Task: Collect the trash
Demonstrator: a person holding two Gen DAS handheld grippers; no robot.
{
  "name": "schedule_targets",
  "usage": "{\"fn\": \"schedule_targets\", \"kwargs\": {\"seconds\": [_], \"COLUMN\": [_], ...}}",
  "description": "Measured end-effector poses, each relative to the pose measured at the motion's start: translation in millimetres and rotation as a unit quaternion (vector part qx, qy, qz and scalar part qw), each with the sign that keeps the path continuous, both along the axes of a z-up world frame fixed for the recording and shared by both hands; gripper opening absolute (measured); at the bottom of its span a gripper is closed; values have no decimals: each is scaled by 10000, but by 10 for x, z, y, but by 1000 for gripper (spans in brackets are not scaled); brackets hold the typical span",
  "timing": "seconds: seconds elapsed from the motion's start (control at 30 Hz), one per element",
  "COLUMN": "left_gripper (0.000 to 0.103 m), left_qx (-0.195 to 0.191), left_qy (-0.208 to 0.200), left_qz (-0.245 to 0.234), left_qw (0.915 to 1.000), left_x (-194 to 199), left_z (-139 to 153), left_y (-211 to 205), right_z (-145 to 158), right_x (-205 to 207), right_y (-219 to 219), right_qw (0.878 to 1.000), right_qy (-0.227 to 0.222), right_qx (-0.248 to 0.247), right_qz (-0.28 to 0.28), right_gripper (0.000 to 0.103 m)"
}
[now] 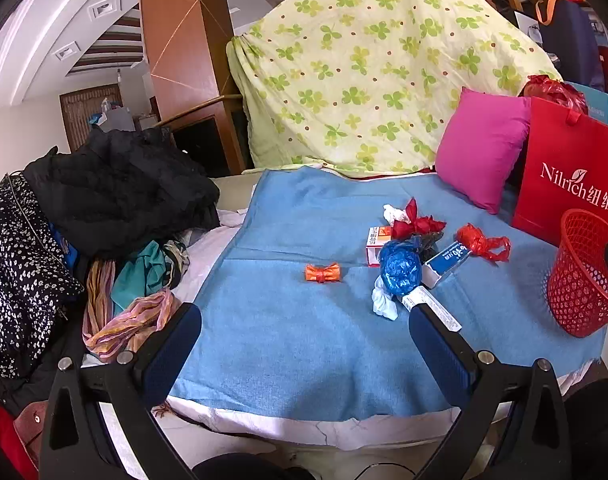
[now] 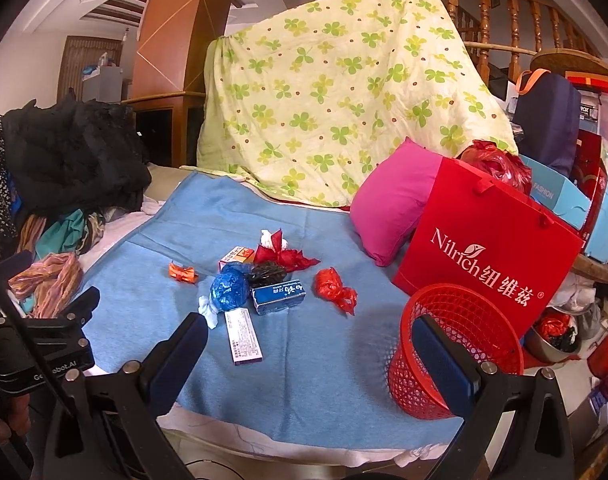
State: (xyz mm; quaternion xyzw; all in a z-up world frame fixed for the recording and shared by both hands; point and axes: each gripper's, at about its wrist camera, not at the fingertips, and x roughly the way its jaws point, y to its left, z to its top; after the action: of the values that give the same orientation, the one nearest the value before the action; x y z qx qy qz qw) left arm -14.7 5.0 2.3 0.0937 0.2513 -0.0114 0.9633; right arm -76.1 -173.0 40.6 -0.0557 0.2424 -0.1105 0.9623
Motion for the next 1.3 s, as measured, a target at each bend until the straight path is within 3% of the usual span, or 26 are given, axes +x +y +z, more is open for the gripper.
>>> {"fn": "schedule_targets", "kwargs": {"seconds": [0.5, 0.7, 0.93, 1.03, 1.1, 1.3], "left_gripper": [103, 103, 103, 103, 103, 103], "left_qx": [132, 1, -399, -588, -693, -1002], "left_qy": [260, 514, 1198, 1426, 1522, 1658], "left_qz": [24, 163, 366, 386, 365, -71], "left_qw": [9996, 9985, 9913, 9873, 9852, 9810], "left_x": [163, 398, 818, 972, 1069, 1371], "left_z": [-191, -429, -913, -1040, -1095, -1190], "left_y": [-60, 77, 389, 440, 432, 263], "right_z": [-155, -385, -1147, -1426, -1540, -1814], "right_x": [153, 417, 1113, 1439, 1639, 2194], "right_y": [-17, -89, -266, -252, -244, -201], "right_qw": [9998, 9978, 9735, 9651, 9582, 9473], "right_qy": [206, 421, 1163, 1624, 1902, 2366], "right_qx": [-59, 285, 1368, 1457, 1583, 1630], "right_qz": [24, 433, 1414, 1448, 1437, 1417], "right_gripper": [103, 103, 103, 99, 84, 83]}}
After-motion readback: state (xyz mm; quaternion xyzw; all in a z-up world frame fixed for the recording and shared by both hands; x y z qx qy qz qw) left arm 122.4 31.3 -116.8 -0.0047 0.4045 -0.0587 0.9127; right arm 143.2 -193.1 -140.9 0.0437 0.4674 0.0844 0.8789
